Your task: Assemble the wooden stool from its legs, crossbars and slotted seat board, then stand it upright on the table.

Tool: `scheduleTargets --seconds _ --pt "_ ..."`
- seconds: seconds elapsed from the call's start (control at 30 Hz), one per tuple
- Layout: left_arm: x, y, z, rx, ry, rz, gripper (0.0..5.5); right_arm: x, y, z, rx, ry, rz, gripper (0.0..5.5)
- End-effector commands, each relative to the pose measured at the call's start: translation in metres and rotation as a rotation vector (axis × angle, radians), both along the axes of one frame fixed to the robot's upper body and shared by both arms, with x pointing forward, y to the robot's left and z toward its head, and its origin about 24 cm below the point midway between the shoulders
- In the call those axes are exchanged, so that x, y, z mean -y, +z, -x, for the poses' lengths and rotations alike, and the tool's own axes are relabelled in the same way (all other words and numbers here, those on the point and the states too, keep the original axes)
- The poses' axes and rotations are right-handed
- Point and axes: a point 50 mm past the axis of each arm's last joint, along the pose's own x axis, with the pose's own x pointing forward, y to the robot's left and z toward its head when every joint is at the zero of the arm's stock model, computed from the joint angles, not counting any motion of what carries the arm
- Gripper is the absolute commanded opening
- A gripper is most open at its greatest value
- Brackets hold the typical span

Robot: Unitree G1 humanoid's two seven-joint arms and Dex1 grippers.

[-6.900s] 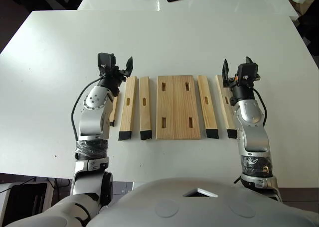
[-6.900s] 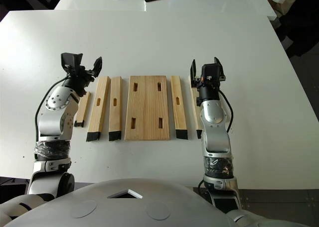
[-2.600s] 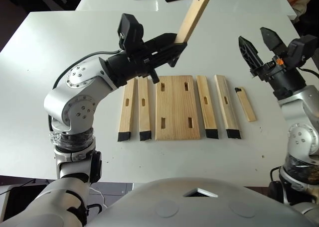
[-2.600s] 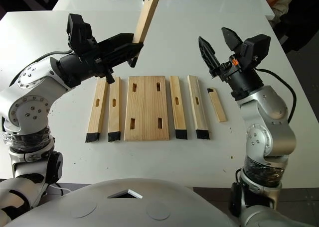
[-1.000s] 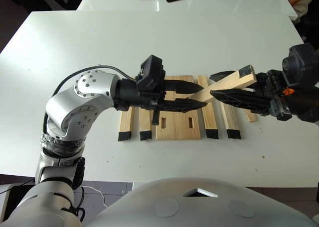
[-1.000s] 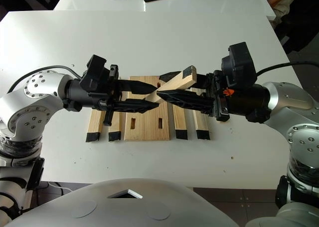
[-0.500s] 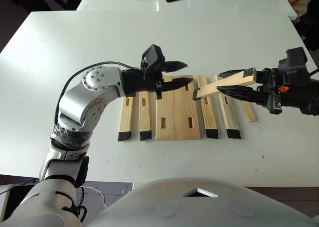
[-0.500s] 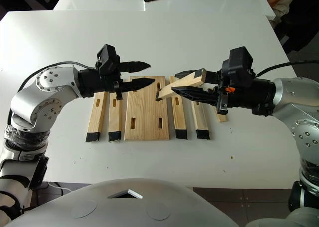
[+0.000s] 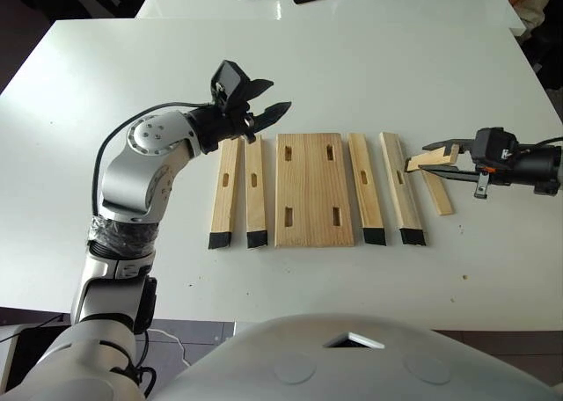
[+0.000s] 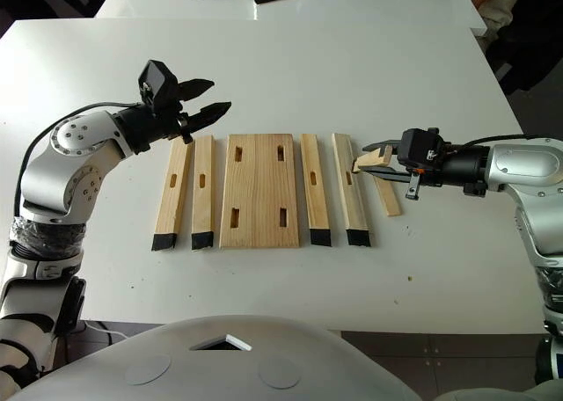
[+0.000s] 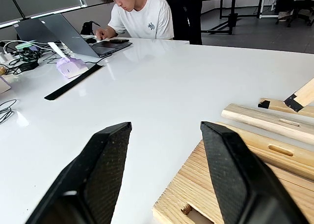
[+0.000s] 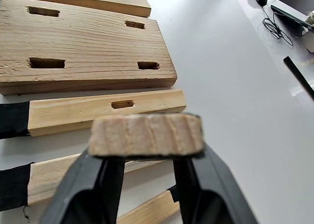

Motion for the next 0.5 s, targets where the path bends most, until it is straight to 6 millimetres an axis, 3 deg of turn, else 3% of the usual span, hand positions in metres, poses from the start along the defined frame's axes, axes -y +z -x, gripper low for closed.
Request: scheduleTargets --seconds 0.03,0.5 --pt "0.001 -0.002 0.001 0.009 0.014 -0.005 2.62 0.002 -0.006 -0.006 0.036 -0.013 -0.02 1.31" --pt "0.006 0.003 0.004 0.014 -0.02 0.016 2.62 -0.002 -0.026 0.01 -0.046 0.032 -0.018 1.31"
